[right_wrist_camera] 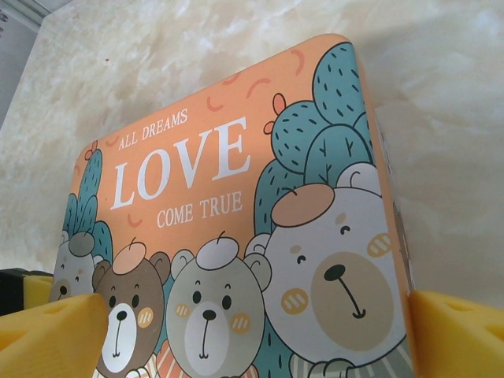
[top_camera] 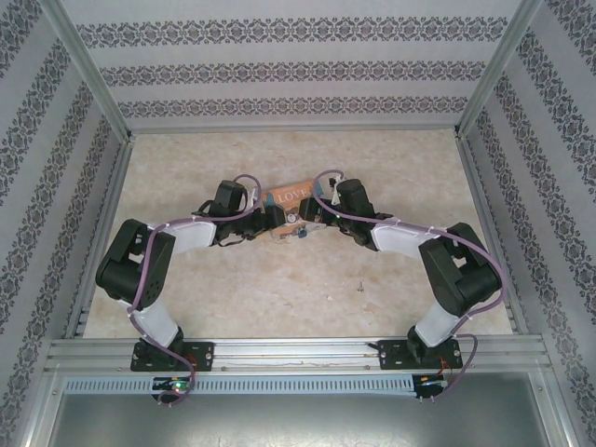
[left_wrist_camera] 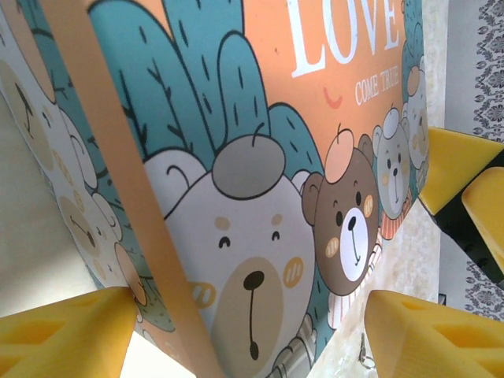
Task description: Unlock the padlock with the key
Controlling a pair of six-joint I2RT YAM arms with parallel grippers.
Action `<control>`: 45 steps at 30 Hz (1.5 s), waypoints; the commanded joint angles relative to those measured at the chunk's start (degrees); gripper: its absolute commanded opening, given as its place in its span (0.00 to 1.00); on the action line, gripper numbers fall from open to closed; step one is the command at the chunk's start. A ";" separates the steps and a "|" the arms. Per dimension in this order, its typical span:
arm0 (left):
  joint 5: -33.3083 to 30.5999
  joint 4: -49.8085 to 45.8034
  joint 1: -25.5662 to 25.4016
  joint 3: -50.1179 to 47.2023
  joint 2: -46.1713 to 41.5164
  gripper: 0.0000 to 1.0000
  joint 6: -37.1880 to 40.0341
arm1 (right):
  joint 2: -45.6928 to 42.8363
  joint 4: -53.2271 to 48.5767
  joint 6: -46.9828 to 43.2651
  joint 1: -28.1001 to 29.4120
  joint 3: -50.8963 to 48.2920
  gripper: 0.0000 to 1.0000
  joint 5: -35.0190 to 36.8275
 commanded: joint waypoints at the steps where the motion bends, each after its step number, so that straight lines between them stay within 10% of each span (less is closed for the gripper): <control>1: 1.87 1.79 -2.91 -1.91 -0.62 0.77 -1.13 | -1.97 0.78 3.05 4.30 -2.38 0.95 -4.93; 23: -3.43 -8.69 -1.99 5.67 -0.22 0.82 5.64 | -11.63 -5.90 4.81 7.88 -8.98 0.98 6.37; 45: -15.90 -11.71 1.08 -7.60 -27.37 0.90 13.44 | -40.42 -54.94 4.13 2.25 -11.09 0.88 12.54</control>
